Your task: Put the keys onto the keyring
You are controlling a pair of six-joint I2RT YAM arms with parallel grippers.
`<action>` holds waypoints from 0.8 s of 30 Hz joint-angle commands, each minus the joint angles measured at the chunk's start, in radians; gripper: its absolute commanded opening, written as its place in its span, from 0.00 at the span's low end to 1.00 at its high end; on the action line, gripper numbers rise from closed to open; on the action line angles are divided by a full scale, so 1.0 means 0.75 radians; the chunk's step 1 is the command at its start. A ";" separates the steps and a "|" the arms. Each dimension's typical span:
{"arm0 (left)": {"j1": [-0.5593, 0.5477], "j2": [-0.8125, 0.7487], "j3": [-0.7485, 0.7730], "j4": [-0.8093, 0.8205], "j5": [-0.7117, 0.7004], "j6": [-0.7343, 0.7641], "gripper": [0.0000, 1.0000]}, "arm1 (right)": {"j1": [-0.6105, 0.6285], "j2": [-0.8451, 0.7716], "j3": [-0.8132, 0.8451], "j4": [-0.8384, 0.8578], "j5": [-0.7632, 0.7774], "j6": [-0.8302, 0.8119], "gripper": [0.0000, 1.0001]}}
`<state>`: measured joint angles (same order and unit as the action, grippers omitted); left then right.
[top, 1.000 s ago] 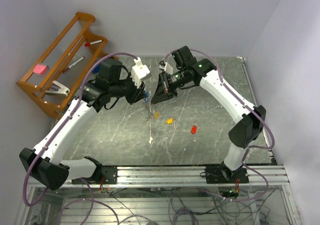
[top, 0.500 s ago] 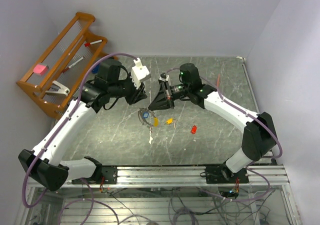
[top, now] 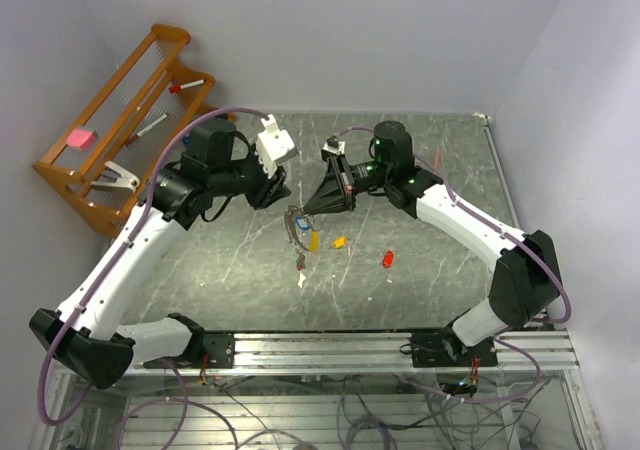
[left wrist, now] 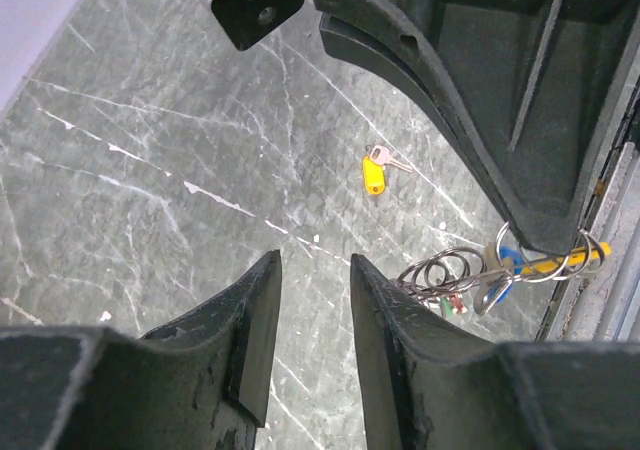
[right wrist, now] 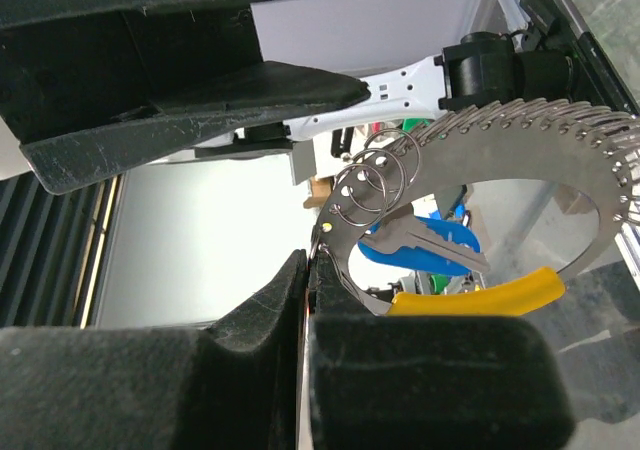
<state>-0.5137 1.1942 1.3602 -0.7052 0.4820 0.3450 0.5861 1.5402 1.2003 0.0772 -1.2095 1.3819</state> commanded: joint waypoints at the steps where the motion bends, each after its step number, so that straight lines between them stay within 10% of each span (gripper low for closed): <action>1: 0.020 -0.039 0.035 -0.017 -0.071 0.027 0.46 | -0.024 -0.057 0.021 -0.014 -0.067 -0.033 0.00; 14: 0.071 -0.055 0.151 -0.155 0.289 0.149 0.52 | -0.041 -0.108 -0.150 0.427 -0.109 0.286 0.00; 24: 0.069 0.006 0.165 -0.357 0.646 0.252 0.63 | -0.044 -0.100 -0.099 0.349 -0.112 0.257 0.00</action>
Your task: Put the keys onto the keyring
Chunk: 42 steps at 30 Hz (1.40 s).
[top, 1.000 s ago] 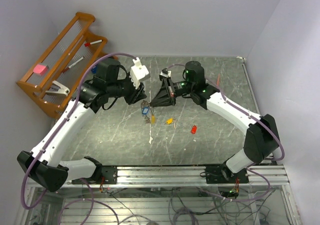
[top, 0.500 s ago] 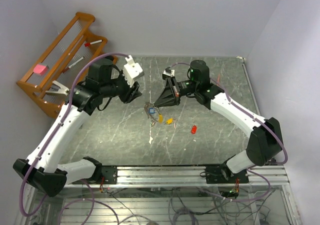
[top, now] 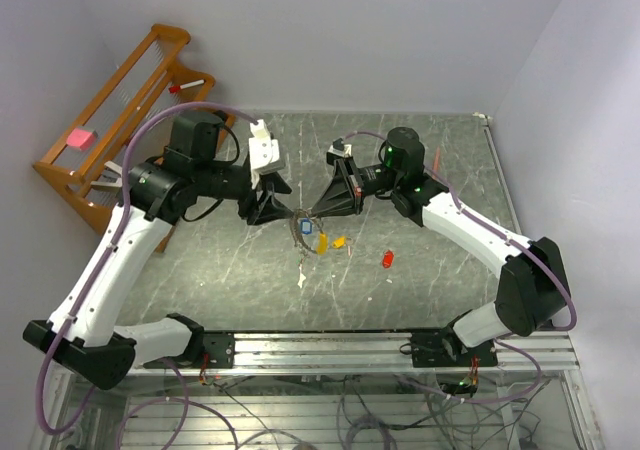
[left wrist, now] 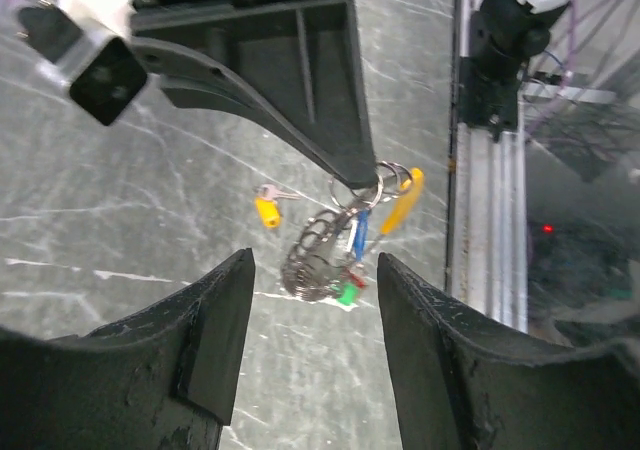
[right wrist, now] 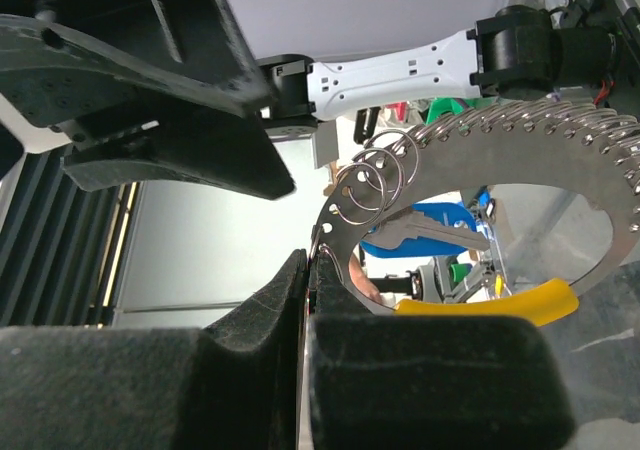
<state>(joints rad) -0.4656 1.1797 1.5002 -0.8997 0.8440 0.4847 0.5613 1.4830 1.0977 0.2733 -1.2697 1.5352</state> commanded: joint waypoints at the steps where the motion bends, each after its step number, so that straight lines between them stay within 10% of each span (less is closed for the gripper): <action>1: 0.005 0.024 -0.042 -0.082 0.148 0.066 0.64 | -0.010 -0.024 0.030 0.098 -0.032 0.067 0.00; 23: -0.032 0.138 -0.126 0.119 0.278 0.095 0.64 | 0.018 -0.045 0.040 0.109 -0.025 0.120 0.00; 42: -0.054 0.126 -0.149 0.069 0.336 0.099 0.07 | 0.019 -0.022 0.027 0.259 -0.006 0.227 0.00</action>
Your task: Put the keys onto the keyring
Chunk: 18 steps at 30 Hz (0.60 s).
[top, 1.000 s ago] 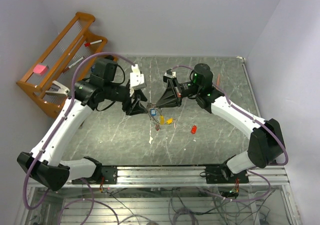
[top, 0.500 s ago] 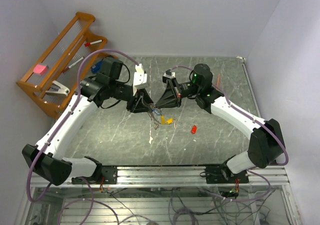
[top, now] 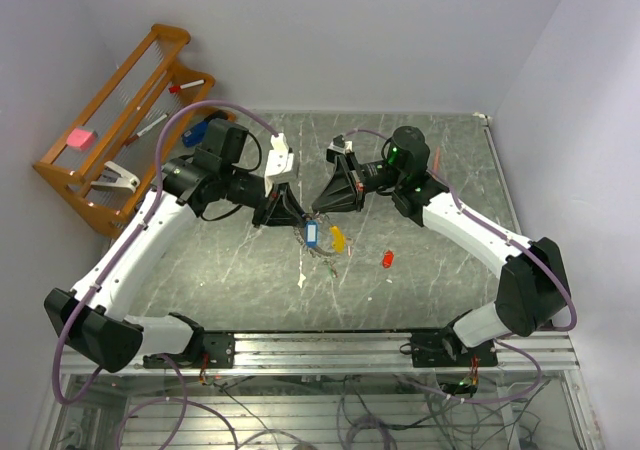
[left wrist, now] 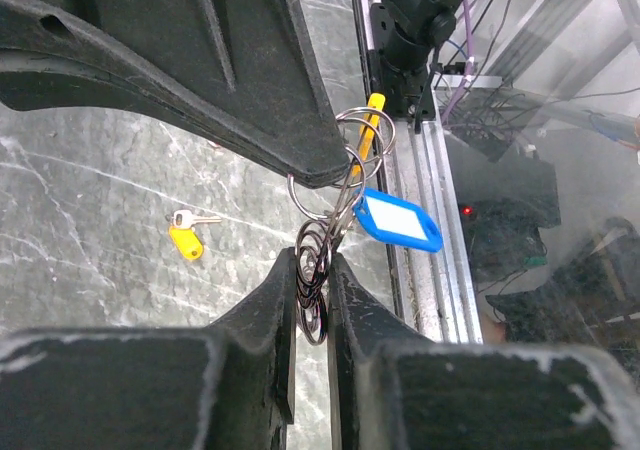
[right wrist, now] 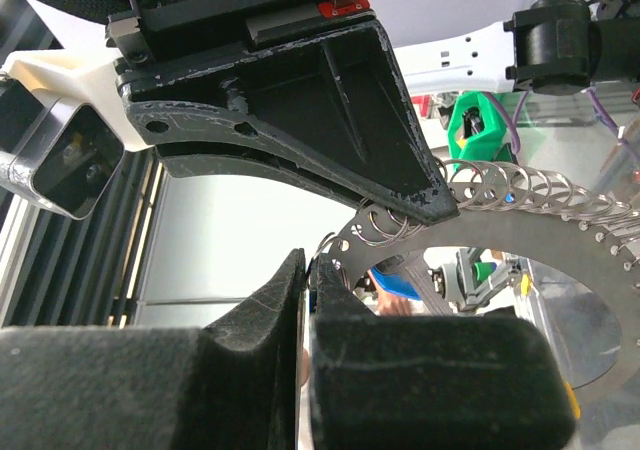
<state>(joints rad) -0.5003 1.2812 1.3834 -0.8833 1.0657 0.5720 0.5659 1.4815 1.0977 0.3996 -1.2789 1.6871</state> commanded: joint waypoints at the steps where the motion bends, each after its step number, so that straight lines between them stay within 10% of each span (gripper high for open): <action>1: -0.008 -0.009 0.014 0.042 0.041 -0.019 0.07 | 0.012 -0.020 0.029 0.093 0.009 0.025 0.00; 18: -0.001 -0.030 0.038 -0.017 0.150 -0.006 0.07 | -0.007 -0.025 0.094 -0.125 -0.015 -0.126 0.21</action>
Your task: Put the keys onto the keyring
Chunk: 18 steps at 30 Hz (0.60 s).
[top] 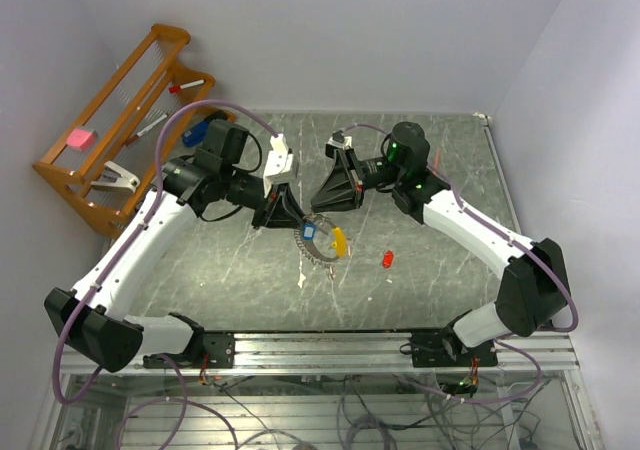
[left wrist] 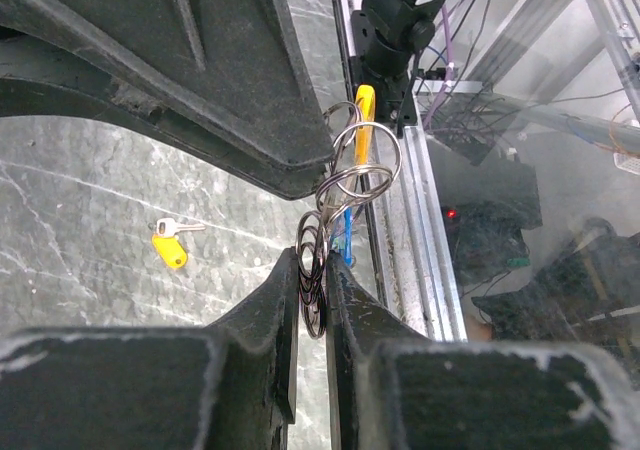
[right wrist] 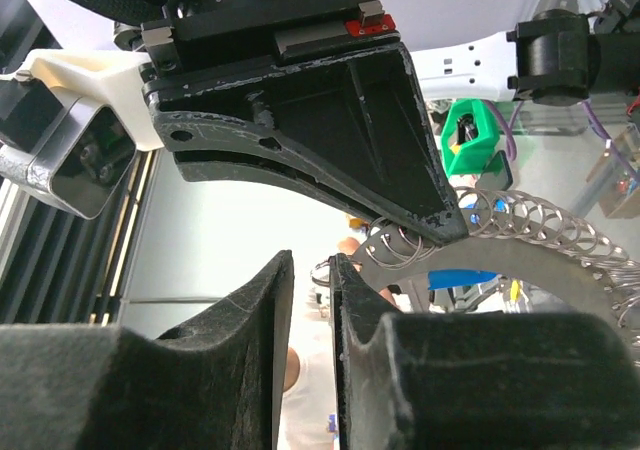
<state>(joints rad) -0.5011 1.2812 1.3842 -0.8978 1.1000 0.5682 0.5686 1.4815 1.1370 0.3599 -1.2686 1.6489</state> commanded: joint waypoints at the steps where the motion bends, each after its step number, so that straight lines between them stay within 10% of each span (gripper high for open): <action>1: 0.002 -0.034 0.031 0.008 0.114 -0.014 0.07 | -0.025 -0.027 0.046 -0.089 -0.035 -0.088 0.22; 6: 0.008 -0.055 -0.022 0.050 0.137 -0.077 0.07 | -0.190 -0.006 0.236 -0.592 -0.035 -0.526 0.27; 12: 0.012 -0.064 -0.072 0.122 0.035 -0.193 0.07 | -0.285 0.306 0.992 -1.934 0.317 -1.541 0.28; 18: 0.015 -0.046 -0.079 0.163 0.007 -0.282 0.07 | -0.273 0.348 1.271 -2.058 0.500 -1.685 0.20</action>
<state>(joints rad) -0.4961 1.2484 1.3262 -0.8478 1.1000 0.4282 0.3534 1.7641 2.0483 -0.9371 -1.0149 0.5907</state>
